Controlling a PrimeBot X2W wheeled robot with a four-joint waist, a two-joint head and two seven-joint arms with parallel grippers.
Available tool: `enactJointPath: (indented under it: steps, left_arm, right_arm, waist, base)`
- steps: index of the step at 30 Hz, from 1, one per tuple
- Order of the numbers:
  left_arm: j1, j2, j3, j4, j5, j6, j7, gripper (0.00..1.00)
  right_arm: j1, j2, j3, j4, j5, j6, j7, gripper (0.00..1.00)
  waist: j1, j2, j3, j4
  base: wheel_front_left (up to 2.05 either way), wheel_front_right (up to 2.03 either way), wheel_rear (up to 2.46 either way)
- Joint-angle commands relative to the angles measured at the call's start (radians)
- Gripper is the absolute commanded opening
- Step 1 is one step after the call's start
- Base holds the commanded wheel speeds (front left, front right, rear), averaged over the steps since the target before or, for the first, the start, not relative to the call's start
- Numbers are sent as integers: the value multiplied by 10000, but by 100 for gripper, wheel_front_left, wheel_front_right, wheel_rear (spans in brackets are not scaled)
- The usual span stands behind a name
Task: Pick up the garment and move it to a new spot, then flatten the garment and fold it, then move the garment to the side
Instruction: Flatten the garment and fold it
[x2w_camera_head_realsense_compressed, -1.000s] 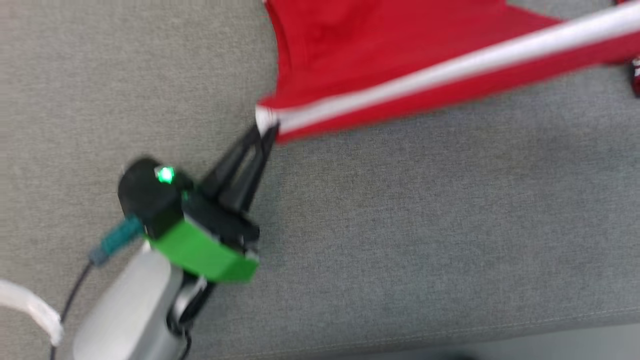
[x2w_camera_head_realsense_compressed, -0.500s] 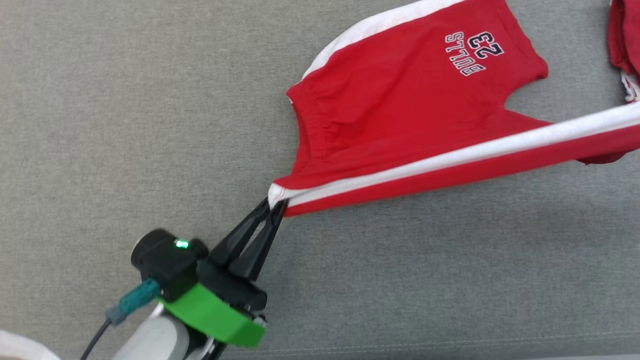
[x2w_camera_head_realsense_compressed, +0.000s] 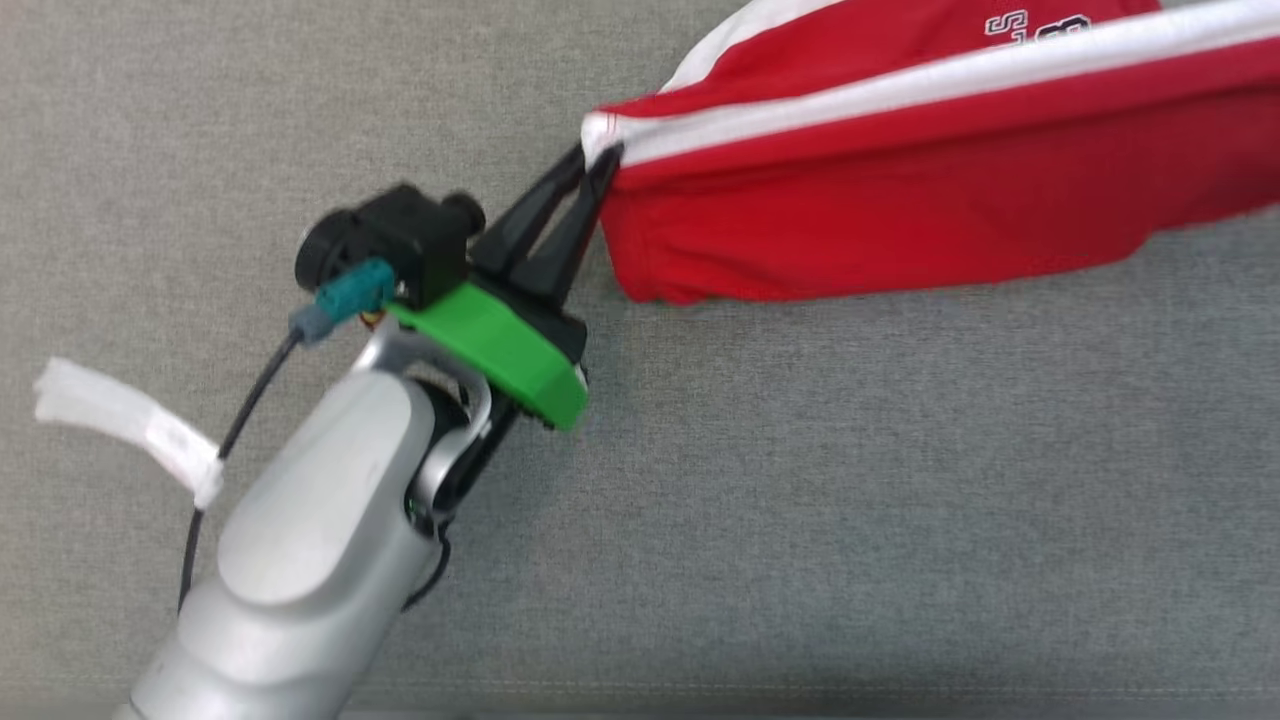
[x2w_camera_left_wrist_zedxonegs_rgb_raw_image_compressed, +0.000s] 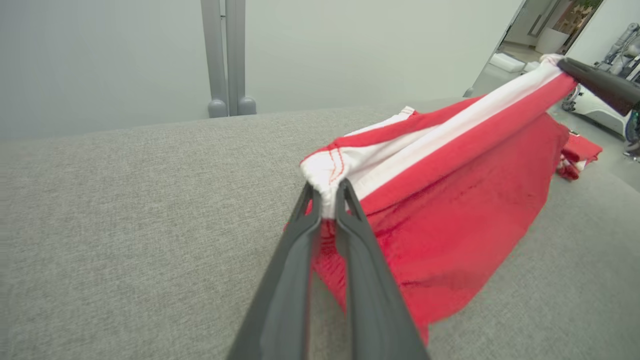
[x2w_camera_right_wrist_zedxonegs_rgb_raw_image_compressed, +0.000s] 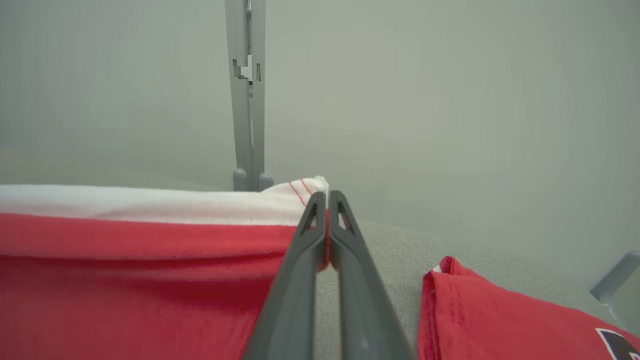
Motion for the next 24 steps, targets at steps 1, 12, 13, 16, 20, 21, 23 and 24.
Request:
enactJointPath:
  steps: [1, 12, 13, 16, 20, 21, 23, 24]
  left_arm:
    - [-456, 37, 134, 363, 79, 75, -7, 0]
    - [-2364, -668, -41, 2728, 303, 23, 127, 0]
    - [-2434, -719, -63, 2830, 281, -24, 56, 0]
    - [-2585, -874, -170, 3177, 172, -175, -219, 85]
    - [-2522, -1044, -294, 3468, 231, -262, -895, 100]
    - [-2446, -1057, -313, 3522, 287, -242, -1057, 100]
    - [-2202, -1030, -328, 3551, 441, -98, -1445, 100]
    - [-2055, -955, -346, 3509, 596, 19, -1630, 100]
  right_arm:
    - [-524, -218, 251, 387, 56, -45, 101, 0]
    - [-3993, -784, 2694, 2967, 263, -44, 323, 0]
    - [-4172, -782, 2873, 3149, 280, -44, 313, 0]
    - [-4671, -799, 3413, 3793, 356, -42, 267, 63]
    - [-4818, -715, 3743, 4330, 477, -33, 43, 100]
    - [-4759, -709, 3772, 4404, 517, -33, 0, 100]
    - [-4478, -661, 3774, 4511, 656, -33, -46, 100]
    - [-4296, -612, 3745, 4514, 764, -33, -83, 100]
  waist:
    - [0, 0, 356, 217]
    - [0, 0, 1220, 653]
    - [0, 0, 1249, 682]
    - [0, 0, 1264, 751]
    - [0, 0, 1023, 786]
    - [0, 0, 938, 778]
    - [0, 0, 709, 748]
    - [0, 0, 569, 718]
  base:
    - [0, 0, 0]
    - [0, 0, 0]
    - [0, 0, 0]
    - [0, 0, 0]
    - [0, 0, 0]
    - [0, 0, 0]
    - [0, 0, 0]
    - [0, 0, 0]
